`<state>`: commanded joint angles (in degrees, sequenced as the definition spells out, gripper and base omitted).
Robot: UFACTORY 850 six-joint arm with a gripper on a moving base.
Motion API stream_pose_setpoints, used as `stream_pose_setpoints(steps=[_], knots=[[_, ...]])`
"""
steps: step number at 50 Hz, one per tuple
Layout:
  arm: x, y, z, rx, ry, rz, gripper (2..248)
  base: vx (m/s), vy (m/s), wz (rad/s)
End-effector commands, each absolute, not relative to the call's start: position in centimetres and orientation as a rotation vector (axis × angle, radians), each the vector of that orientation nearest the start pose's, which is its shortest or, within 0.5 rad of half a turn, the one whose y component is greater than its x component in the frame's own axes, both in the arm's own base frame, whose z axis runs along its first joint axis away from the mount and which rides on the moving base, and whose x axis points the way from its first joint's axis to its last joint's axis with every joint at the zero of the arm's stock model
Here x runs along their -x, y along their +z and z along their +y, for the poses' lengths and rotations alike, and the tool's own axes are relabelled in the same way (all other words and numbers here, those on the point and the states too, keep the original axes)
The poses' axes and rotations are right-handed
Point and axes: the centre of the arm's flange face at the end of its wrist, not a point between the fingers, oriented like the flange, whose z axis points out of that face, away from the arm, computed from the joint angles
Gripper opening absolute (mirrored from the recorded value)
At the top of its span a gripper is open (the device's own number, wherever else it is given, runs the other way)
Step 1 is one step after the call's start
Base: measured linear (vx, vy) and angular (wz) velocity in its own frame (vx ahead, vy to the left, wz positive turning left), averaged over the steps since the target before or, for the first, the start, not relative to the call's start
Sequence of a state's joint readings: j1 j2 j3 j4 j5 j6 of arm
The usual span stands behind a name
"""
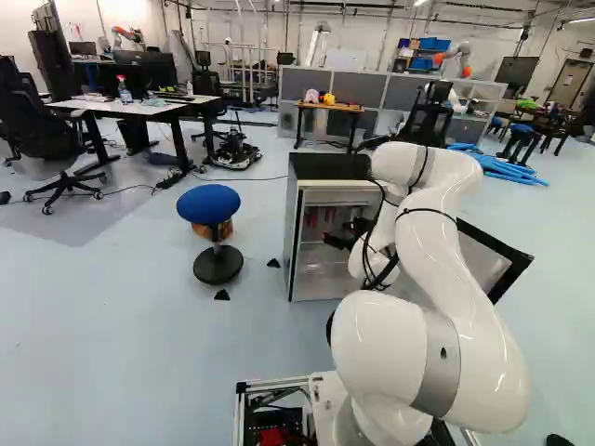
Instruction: Grab a drink from the fridge
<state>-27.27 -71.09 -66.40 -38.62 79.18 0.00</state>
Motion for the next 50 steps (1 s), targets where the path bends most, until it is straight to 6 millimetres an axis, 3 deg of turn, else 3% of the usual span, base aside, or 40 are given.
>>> stream_pose_setpoints(steps=[35,50], knots=[[-58.3,0.6,-19.1,2.333,-1.826,-0.35,247,0.0,0.0,0.0],[-59.0,0.3,-18.6,2.333,-1.808,-0.385,247,0.0,0.0,0.0]])
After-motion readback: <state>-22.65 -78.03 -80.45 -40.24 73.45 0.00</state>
